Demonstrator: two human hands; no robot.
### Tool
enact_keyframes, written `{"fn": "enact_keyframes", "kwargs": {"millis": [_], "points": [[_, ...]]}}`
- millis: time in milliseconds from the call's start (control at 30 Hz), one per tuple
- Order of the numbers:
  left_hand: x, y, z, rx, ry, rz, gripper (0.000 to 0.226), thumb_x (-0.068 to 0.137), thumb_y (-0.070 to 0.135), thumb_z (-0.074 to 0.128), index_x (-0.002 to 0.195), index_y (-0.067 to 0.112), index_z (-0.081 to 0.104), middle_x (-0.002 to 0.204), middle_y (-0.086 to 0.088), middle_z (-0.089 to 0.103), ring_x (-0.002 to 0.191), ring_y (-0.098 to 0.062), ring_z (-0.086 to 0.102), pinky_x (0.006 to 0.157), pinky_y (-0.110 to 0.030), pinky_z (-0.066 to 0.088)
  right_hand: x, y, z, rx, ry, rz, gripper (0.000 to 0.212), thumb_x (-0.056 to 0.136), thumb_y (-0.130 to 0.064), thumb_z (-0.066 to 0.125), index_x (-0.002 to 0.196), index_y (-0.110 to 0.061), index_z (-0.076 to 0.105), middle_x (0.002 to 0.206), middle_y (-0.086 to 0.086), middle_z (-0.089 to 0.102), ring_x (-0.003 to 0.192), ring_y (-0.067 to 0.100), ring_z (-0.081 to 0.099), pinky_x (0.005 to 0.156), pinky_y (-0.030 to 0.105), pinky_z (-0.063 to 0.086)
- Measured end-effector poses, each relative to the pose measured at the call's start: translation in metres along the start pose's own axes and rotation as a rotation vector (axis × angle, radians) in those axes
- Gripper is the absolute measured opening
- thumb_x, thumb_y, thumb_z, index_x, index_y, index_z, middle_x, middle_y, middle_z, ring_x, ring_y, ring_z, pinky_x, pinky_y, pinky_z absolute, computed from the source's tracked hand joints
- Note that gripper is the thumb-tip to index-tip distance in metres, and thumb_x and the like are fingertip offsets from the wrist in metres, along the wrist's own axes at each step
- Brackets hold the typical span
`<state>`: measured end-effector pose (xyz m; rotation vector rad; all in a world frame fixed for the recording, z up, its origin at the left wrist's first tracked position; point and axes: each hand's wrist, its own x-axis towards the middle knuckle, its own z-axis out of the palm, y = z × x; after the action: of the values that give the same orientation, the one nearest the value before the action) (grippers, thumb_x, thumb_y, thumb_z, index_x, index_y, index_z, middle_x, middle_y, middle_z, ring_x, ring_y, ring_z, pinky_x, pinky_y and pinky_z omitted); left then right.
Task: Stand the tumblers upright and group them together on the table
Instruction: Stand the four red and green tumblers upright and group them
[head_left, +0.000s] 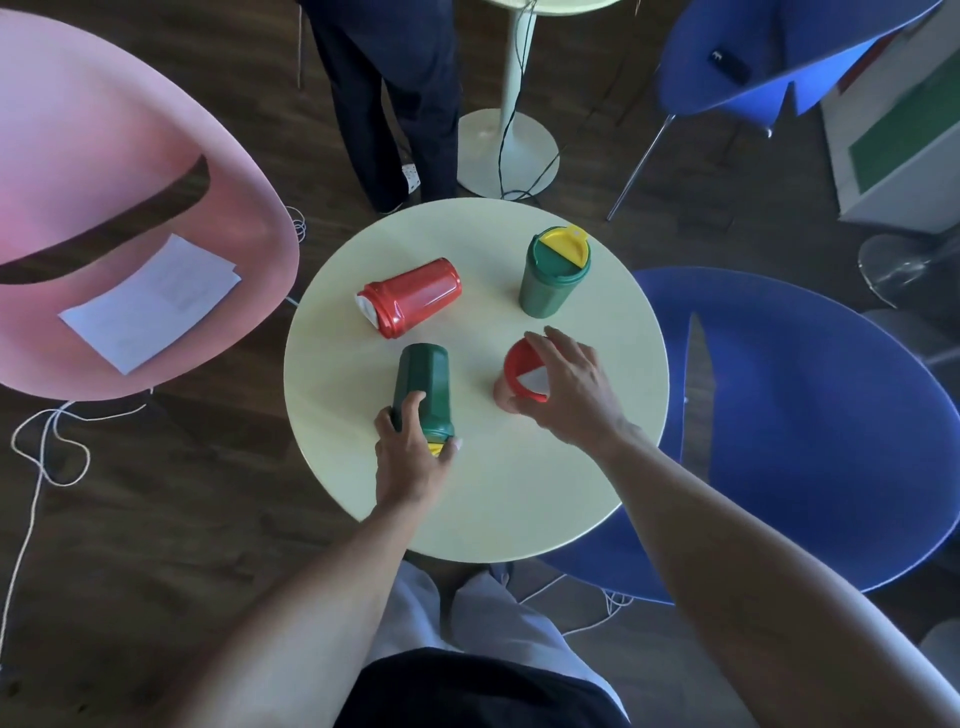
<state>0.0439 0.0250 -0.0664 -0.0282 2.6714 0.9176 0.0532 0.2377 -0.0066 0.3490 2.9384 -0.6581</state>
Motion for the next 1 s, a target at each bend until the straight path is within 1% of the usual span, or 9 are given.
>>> {"fn": "enact_keyframes", "kwargs": {"millis": [133, 267, 400, 533, 633, 700, 767, 833, 1000], "points": [[0.002, 0.004, 0.003, -0.048, 0.022, -0.036, 0.075, 0.076, 0.043, 0.072, 0.136, 0.032, 0.029, 0.132, -0.015, 0.035, 0.104, -0.037, 0.054, 0.079, -0.046, 0.055, 0.002, -0.003, 0.003, 0.114, -0.057, 0.041, 0.085, 0.076, -0.034, 0.078, 0.148, -0.028, 0.033, 0.154, 0.007, 0.027, 0.129, 0.036, 0.040, 0.095, 0.046, 0.051], [0.009, 0.003, -0.004, -0.067, 0.041, -0.079, 0.077, 0.071, 0.036, 0.078, 0.133, 0.035, 0.033, 0.128, -0.012, 0.041, 0.105, -0.035, 0.053, 0.080, -0.043, 0.053, -0.002, -0.002, 0.004, 0.135, -0.023, 0.022, 0.084, 0.072, -0.023, 0.081, 0.145, -0.024, 0.039, 0.147, 0.008, 0.035, 0.124, 0.033, 0.046, 0.094, 0.038, 0.050], [0.024, 0.010, -0.028, 0.061, 0.035, -0.013, 0.082, 0.065, 0.035, 0.080, 0.134, 0.035, 0.037, 0.132, -0.005, 0.045, 0.110, -0.034, 0.048, 0.083, -0.041, 0.048, -0.001, 0.002, 0.002, 0.160, -0.006, 0.025, 0.087, 0.064, -0.021, 0.084, 0.141, -0.022, 0.043, 0.140, 0.009, 0.041, 0.119, 0.032, 0.049, 0.092, 0.033, 0.045], [0.044, 0.034, -0.060, 0.224, -0.031, 0.101, 0.078, 0.061, 0.039, 0.075, 0.130, 0.039, 0.038, 0.128, -0.002, 0.043, 0.111, -0.033, 0.041, 0.077, -0.039, 0.050, -0.002, 0.003, 0.001, 0.168, -0.018, 0.052, 0.086, 0.062, -0.020, 0.083, 0.139, -0.025, 0.044, 0.140, 0.006, 0.040, 0.120, 0.030, 0.048, 0.089, 0.030, 0.046], [0.052, 0.052, -0.070, 0.356, -0.093, 0.154, 0.077, 0.060, 0.041, 0.072, 0.129, 0.039, 0.037, 0.129, 0.001, 0.038, 0.110, -0.033, 0.040, 0.075, -0.038, 0.048, -0.002, 0.003, 0.000, 0.166, -0.034, 0.043, 0.085, 0.064, -0.021, 0.082, 0.139, -0.027, 0.043, 0.141, 0.005, 0.039, 0.119, 0.031, 0.048, 0.087, 0.039, 0.054], [0.054, 0.057, -0.068, 0.386, -0.077, 0.158, 0.081, 0.061, 0.048, 0.071, 0.132, 0.038, 0.033, 0.129, -0.001, 0.039, 0.109, -0.034, 0.041, 0.072, -0.036, 0.045, -0.001, 0.000, 0.000, 0.137, -0.053, 0.025, 0.086, 0.066, -0.022, 0.082, 0.141, -0.028, 0.041, 0.143, 0.006, 0.036, 0.120, 0.034, 0.048, 0.085, 0.043, 0.056], [0.054, 0.059, -0.064, 0.360, -0.038, 0.155, 0.086, 0.064, 0.055, 0.072, 0.137, 0.035, 0.030, 0.131, -0.004, 0.040, 0.109, -0.036, 0.043, 0.071, -0.037, 0.045, -0.001, -0.002, 0.001, 0.117, -0.066, 0.023, 0.085, 0.069, -0.024, 0.082, 0.142, -0.028, 0.038, 0.145, 0.007, 0.034, 0.123, 0.034, 0.046, 0.088, 0.043, 0.055], [0.054, 0.058, -0.061, 0.348, -0.038, 0.196, 0.090, 0.066, 0.056, 0.072, 0.141, 0.035, 0.026, 0.138, -0.004, 0.036, 0.113, -0.036, 0.043, 0.075, -0.040, 0.048, 0.000, -0.003, 0.001, 0.124, -0.068, 0.028, 0.084, 0.071, -0.032, 0.082, 0.142, -0.028, 0.037, 0.146, 0.007, 0.032, 0.126, 0.033, 0.043, 0.094, 0.041, 0.051], [0.062, 0.055, -0.066, 0.286, -0.207, 0.241, 0.113, 0.062, 0.045, 0.081, 0.149, 0.037, 0.009, 0.148, -0.004, 0.022, 0.123, -0.038, 0.039, 0.092, -0.048, 0.048, 0.001, -0.001, 0.001, 0.173, -0.090, 0.060, 0.087, 0.069, -0.043, 0.082, 0.142, -0.031, 0.036, 0.148, 0.006, 0.030, 0.127, 0.032, 0.041, 0.096, 0.041, 0.048]]}}
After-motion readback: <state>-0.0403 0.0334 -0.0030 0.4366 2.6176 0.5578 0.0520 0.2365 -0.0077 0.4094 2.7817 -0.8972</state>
